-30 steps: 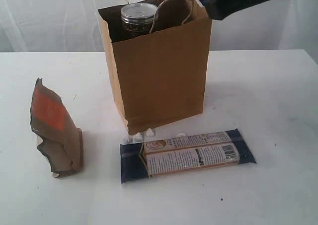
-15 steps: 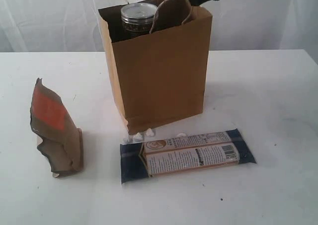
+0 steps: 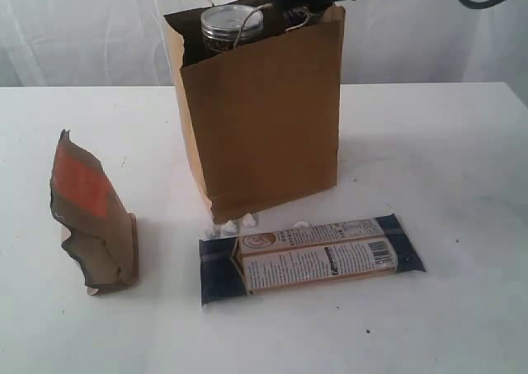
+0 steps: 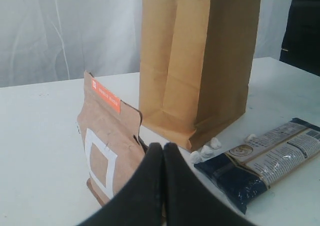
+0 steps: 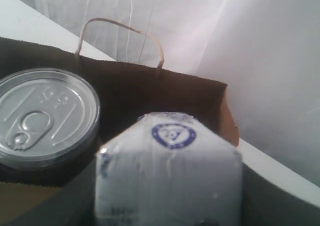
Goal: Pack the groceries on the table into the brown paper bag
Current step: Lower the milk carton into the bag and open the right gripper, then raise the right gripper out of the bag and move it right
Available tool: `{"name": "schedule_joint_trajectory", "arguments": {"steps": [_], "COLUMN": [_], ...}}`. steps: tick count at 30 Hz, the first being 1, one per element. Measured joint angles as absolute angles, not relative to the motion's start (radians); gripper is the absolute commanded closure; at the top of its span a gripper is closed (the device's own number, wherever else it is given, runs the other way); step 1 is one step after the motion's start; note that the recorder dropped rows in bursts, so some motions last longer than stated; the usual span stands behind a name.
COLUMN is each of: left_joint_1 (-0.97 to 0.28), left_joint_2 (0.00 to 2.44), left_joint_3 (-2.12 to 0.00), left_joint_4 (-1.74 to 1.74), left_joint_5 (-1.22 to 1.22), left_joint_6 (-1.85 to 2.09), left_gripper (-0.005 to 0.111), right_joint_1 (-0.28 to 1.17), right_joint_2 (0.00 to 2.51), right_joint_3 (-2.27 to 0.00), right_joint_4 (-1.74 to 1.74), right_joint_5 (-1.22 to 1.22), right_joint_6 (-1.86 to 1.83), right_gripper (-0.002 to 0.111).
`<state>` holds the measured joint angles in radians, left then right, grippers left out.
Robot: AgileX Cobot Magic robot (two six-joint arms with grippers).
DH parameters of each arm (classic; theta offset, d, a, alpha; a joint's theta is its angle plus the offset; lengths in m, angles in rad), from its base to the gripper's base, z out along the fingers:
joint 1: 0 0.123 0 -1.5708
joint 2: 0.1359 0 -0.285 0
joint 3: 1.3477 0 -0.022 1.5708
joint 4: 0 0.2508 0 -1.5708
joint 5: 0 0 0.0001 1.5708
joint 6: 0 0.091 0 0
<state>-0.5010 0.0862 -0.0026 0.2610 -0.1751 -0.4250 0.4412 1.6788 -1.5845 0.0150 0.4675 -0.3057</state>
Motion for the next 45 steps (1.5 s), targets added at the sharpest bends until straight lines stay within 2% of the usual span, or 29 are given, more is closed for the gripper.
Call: {"name": "schedule_joint_trajectory", "arguments": {"steps": [8, 11, 12, 13, 15, 23, 35, 45], "left_joint_1": [-0.501, -0.501, -0.501, -0.501, -0.501, -0.501, -0.501, -0.501], "left_joint_2": [0.01, 0.006, 0.005, 0.005, 0.005, 0.005, 0.005, 0.005], "left_joint_3": [-0.003, -0.003, -0.003, -0.003, -0.003, -0.003, -0.003, -0.003], "left_joint_4": [0.261, 0.261, 0.261, 0.261, 0.261, 0.261, 0.261, 0.261], "left_joint_5": [-0.175, -0.177, -0.179, -0.179, -0.179, -0.179, -0.179, -0.179], "left_joint_6": [-0.425, -0.425, -0.425, -0.425, -0.425, -0.425, -0.425, -0.425], "left_gripper": [0.107, 0.107, 0.107, 0.107, 0.107, 0.107, 0.107, 0.107], "right_joint_1": [0.441, 0.441, 0.441, 0.441, 0.441, 0.441, 0.441, 0.441], "right_joint_2": [1.705, 1.705, 1.705, 1.705, 1.705, 1.705, 1.701, 1.641], "right_joint_3": [-1.593, -1.593, -1.593, -1.593, -1.593, -1.6, -1.6, -1.6], "right_joint_4": [0.081, 0.081, 0.081, 0.081, 0.081, 0.082, 0.082, 0.082], "right_joint_5": [0.533, 0.543, 0.543, 0.543, 0.541, 0.477, 0.473, 0.561], "right_joint_6": [-0.337, -0.339, -0.339, -0.339, -0.339, -0.339, -0.335, -0.333], "right_gripper": [0.094, 0.083, 0.078, 0.068, 0.058, 0.044, 0.045, 0.045]}}
